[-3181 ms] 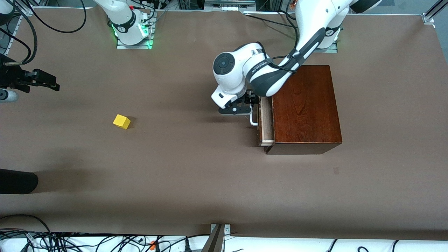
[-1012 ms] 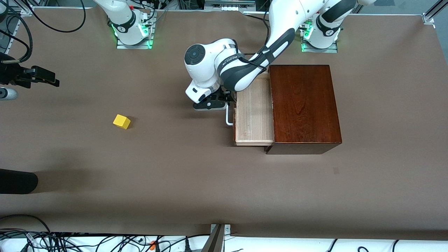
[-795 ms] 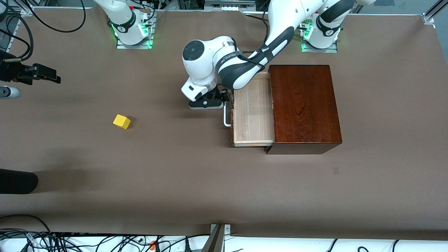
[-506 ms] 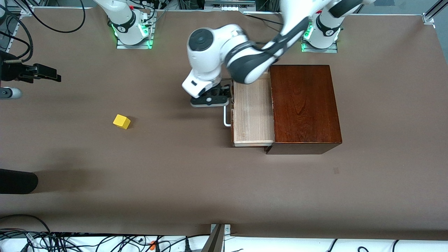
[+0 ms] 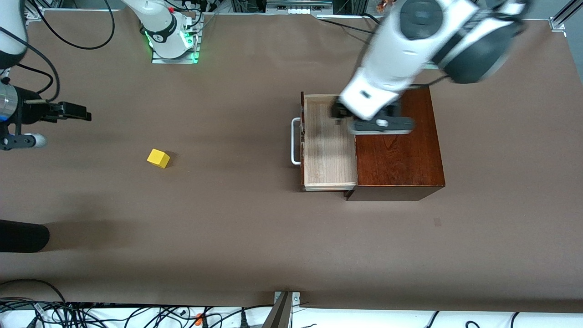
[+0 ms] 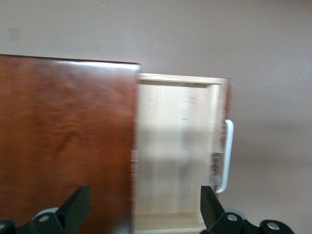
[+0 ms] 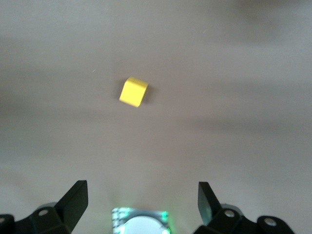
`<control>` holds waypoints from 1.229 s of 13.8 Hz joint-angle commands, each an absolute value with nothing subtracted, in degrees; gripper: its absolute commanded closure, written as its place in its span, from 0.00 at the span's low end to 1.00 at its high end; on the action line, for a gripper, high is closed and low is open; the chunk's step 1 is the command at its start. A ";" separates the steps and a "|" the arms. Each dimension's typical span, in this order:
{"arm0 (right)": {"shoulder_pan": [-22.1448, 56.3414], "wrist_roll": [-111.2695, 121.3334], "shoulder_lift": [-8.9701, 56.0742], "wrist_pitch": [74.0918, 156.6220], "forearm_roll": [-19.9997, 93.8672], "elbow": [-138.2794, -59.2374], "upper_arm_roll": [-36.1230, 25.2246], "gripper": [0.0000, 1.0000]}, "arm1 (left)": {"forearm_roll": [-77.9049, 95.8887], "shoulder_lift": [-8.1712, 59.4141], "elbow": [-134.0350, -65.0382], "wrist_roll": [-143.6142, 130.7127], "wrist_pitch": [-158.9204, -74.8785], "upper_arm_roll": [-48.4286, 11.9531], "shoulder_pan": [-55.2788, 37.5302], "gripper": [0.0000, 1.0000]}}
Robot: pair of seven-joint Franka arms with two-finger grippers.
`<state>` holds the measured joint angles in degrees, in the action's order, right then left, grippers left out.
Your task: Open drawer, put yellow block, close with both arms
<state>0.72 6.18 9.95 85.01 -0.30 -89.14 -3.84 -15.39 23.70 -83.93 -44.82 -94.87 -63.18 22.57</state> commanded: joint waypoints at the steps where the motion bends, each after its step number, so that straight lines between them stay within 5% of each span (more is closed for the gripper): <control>1: 3.51 0.11 11.77 87.36 -3.52 -89.03 -3.52 0.00 | -13.62 22.15 -87.36 -39.82 -94.31 -70.30 36.44 0.00; 6: 3.78 -3.96 11.95 100.86 -2.11 -101.05 -3.60 0.00 | -13.71 21.71 -86.22 -32.55 -90.11 -67.16 39.03 0.00; 10: 3.69 -5.96 12.13 113.61 -0.44 -111.42 -3.87 0.00 | -12.32 19.08 -81.13 -20.95 -85.08 -55.40 33.76 0.00; 12: 3.52 -8.87 12.83 118.98 1.40 -115.82 -4.13 0.00 | -5.49 14.18 -81.56 -12.70 -85.08 -44.28 29.74 0.00; 15: 3.69 -11.15 13.18 129.44 1.58 -121.72 -3.87 0.00 | 2.45 6.17 -85.68 -0.38 -85.25 -20.02 15.69 0.00; 17: 3.78 -13.87 15.37 131.56 2.45 -121.82 -3.60 0.00 | 2.46 4.66 -87.18 0.96 -85.87 -12.34 9.69 0.00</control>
